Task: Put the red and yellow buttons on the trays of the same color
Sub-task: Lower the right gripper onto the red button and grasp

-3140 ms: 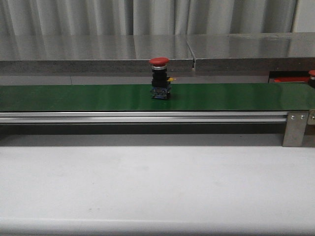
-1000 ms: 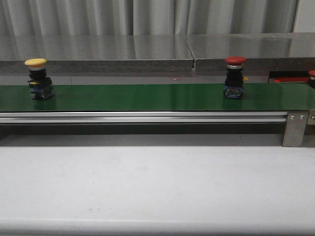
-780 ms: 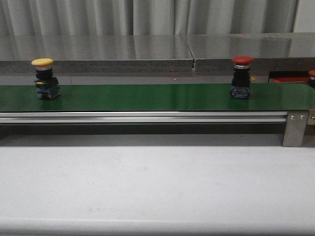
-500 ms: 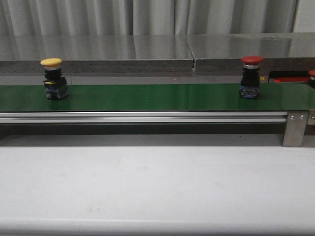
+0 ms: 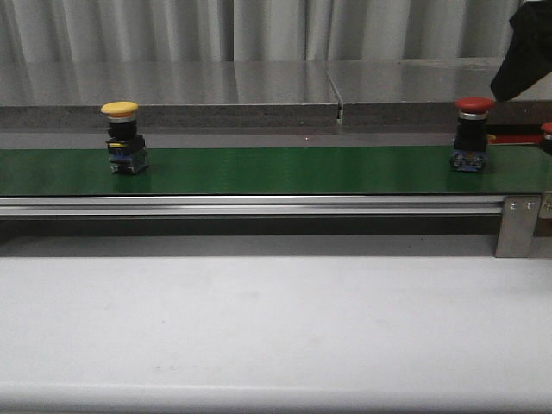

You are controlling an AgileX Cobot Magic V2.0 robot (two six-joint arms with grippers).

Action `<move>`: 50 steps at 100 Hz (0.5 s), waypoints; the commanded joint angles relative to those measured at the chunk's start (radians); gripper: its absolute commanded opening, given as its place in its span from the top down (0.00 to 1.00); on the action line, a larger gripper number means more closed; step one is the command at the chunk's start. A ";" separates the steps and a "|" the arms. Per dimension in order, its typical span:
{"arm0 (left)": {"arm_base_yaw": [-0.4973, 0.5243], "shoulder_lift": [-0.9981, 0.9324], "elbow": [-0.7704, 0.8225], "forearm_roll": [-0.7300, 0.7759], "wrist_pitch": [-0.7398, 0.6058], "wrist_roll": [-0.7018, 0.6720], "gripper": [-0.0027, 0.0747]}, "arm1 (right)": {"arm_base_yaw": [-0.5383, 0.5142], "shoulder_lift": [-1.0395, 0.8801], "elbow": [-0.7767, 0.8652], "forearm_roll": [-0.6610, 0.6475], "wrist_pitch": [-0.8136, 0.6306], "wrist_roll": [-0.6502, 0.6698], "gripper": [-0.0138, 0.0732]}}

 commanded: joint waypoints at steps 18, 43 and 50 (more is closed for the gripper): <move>-0.006 0.001 -0.027 -0.035 -0.041 0.001 0.99 | 0.003 0.121 -0.163 0.023 -0.017 -0.014 0.17; -0.006 0.001 -0.027 -0.035 -0.041 0.001 0.99 | 0.002 0.213 -0.229 0.023 -0.010 -0.014 0.39; -0.006 0.001 -0.027 -0.035 -0.041 0.001 0.99 | 0.002 0.215 -0.230 0.023 -0.003 -0.014 0.53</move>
